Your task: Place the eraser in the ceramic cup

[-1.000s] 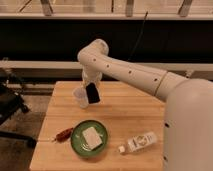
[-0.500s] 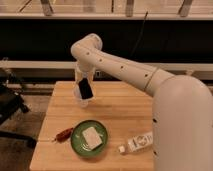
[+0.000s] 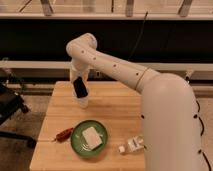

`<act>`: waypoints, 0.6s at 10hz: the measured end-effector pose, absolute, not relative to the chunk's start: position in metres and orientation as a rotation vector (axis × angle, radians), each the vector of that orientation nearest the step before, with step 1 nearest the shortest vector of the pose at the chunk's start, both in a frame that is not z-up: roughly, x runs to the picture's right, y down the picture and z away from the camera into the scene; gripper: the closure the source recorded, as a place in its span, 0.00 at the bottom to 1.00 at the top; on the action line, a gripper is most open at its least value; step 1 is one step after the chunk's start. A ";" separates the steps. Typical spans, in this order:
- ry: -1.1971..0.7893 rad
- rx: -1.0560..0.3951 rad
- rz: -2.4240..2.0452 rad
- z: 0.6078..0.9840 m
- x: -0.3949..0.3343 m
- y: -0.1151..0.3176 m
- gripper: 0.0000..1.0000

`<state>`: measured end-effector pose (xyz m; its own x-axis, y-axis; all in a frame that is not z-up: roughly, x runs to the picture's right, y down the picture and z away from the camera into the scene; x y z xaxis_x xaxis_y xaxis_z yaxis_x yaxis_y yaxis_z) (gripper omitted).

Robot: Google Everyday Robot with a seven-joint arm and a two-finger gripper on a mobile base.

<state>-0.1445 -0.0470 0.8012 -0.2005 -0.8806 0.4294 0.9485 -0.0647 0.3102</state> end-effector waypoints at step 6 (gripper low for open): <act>-0.674 -0.090 -1.620 0.822 -0.149 -0.064 1.00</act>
